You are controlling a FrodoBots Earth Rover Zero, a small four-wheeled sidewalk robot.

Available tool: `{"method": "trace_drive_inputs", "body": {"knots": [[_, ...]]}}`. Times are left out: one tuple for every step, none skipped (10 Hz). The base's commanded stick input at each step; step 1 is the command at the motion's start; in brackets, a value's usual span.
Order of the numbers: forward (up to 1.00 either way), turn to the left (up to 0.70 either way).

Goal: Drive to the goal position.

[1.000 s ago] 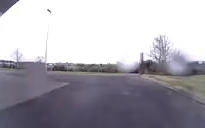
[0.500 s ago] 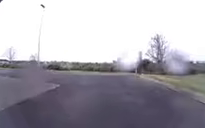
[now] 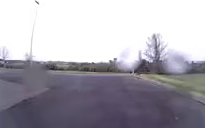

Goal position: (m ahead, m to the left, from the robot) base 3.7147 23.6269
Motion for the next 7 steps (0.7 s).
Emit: {"method": "trace_drive_inputs", "body": {"knots": [[1.0,0.22],[1.0,0.12],[1.0,0.03],[1.0,0.0],[1.0,0.0],[1.0,0.07],[1.0,0.18]]}}
